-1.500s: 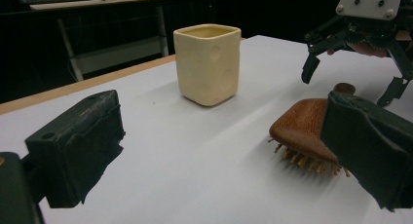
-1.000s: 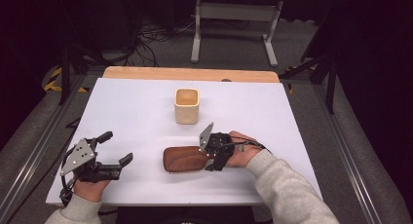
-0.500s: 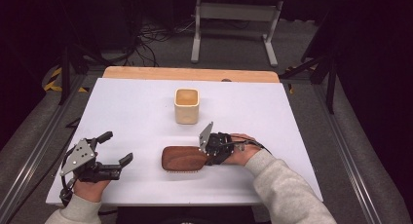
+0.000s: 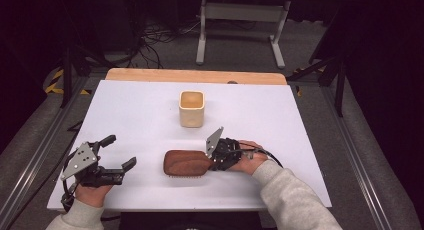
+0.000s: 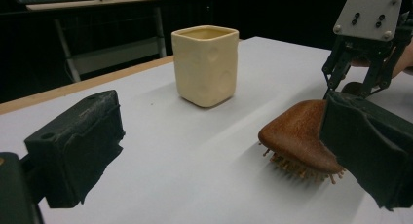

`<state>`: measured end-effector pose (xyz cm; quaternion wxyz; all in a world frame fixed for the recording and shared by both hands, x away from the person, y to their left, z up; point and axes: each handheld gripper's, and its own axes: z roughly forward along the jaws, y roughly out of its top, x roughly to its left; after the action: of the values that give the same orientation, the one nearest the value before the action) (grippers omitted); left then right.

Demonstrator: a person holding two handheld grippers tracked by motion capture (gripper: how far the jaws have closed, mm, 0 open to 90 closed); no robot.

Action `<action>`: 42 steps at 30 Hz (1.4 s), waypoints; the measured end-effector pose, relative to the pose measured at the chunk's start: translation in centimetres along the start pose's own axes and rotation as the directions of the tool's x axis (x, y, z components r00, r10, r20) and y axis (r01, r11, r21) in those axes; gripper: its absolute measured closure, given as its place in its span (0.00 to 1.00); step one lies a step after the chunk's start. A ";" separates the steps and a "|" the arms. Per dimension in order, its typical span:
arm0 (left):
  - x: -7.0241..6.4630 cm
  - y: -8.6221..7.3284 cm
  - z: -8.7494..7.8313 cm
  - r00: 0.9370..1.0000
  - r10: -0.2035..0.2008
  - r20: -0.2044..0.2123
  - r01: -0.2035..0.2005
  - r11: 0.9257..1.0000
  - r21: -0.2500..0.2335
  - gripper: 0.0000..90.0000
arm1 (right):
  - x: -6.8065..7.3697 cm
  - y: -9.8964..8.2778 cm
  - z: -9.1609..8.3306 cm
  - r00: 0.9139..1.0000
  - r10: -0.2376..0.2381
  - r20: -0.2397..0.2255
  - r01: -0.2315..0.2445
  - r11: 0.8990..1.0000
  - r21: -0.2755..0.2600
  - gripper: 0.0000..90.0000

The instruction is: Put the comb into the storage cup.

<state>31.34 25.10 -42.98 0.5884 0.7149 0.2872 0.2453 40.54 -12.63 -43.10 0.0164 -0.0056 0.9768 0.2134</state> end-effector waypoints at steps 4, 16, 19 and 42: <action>0.0 0.0 0.3 1.000 -0.002 0.025 0.001 1.000 0.007 0.03 | 0.6 0.3 -0.7 0.999 -0.004 0.038 0.006 0.998 -0.056 0.80; -0.3 -0.1 0.6 0.998 0.006 0.060 -0.007 1.000 0.017 0.00 | 1.2 -0.2 -3.6 0.988 0.075 0.134 -0.036 0.962 -0.272 0.80; -0.4 0.0 0.6 0.996 -0.006 0.093 0.005 1.000 0.019 0.00 | 1.3 -0.7 -3.9 0.981 0.118 0.156 -0.060 0.940 -0.335 0.80; -0.5 0.7 1.2 0.993 -0.049 0.112 0.046 0.999 0.027 0.01 | 4.5 -2.3 -2.3 0.909 0.315 0.273 -0.072 0.764 -0.641 0.80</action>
<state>31.90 23.81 -42.49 0.6005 0.7276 0.2736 0.1872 35.97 -15.68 -42.12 0.1722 0.1316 0.8271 0.5186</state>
